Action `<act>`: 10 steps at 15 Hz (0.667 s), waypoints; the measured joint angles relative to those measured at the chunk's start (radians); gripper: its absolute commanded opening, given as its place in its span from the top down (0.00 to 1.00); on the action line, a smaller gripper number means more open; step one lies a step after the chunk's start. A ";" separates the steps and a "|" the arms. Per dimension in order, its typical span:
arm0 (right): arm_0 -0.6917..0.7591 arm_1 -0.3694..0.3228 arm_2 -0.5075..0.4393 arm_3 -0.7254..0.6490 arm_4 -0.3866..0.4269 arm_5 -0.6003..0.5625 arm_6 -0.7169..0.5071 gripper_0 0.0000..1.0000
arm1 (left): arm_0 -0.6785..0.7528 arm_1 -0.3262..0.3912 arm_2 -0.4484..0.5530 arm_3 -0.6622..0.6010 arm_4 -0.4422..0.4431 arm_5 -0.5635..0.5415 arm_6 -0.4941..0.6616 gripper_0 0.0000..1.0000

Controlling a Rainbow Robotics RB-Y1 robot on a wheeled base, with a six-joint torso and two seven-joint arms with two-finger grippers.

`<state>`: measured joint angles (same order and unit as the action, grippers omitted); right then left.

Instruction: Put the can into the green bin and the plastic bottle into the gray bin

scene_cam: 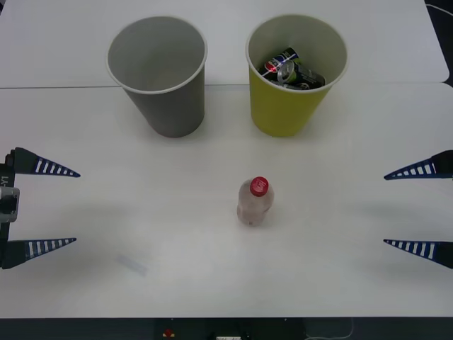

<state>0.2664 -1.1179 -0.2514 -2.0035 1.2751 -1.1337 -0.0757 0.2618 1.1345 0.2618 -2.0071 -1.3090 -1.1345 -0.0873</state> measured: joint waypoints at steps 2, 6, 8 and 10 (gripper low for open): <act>-0.001 0.027 0.009 0.004 0.000 0.000 0.004 0.00 | 0.000 0.000 0.000 0.000 0.000 0.000 0.000 0.00; -0.011 0.091 0.074 0.044 -0.033 0.019 0.028 0.00 | 0.000 0.000 0.000 0.000 0.000 0.000 0.000 0.00; -0.013 0.127 0.095 0.053 -0.038 0.038 0.047 0.00 | 0.000 0.000 0.000 0.000 0.000 0.000 0.000 0.00; -0.019 0.170 0.106 0.060 -0.039 0.040 0.066 0.00 | 0.000 0.000 0.000 0.000 0.000 0.000 0.000 0.00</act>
<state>0.2475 -0.9477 -0.1450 -1.9439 1.2365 -1.0938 -0.0098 0.2618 1.1345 0.2618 -2.0071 -1.3090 -1.1345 -0.0873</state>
